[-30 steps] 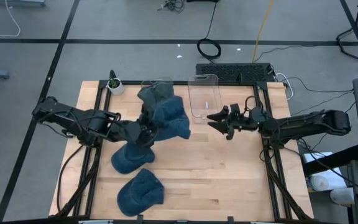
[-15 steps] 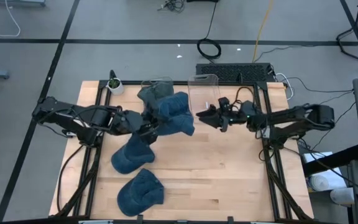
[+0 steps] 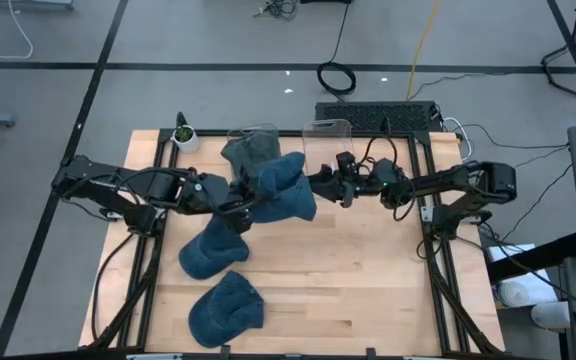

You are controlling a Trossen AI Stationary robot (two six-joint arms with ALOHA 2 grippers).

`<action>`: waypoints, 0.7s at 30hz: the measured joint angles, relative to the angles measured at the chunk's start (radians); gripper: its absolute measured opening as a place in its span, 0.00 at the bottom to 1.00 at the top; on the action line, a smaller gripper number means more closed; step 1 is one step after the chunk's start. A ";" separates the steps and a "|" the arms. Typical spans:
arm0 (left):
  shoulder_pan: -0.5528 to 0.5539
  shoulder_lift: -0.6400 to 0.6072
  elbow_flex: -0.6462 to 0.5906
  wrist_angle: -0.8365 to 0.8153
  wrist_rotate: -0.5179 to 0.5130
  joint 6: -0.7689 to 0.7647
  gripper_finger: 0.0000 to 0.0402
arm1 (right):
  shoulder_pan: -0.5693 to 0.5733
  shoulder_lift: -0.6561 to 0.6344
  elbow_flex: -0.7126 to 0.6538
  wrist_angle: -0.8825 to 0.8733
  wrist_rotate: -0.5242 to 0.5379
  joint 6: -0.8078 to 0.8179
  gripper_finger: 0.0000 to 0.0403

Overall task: Pick & Place hat
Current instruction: Put the top blue cap into the right transparent bin

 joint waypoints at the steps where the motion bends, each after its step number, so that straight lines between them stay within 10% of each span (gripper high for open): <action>1: 0.000 0.000 0.000 -0.001 0.000 -0.003 0.01 | 0.002 0.003 0.009 0.007 -0.005 0.000 0.58; 21: 0.001 0.000 0.000 -0.053 0.006 -0.062 0.01 | 0.041 -0.005 0.052 0.159 -0.099 -0.023 0.58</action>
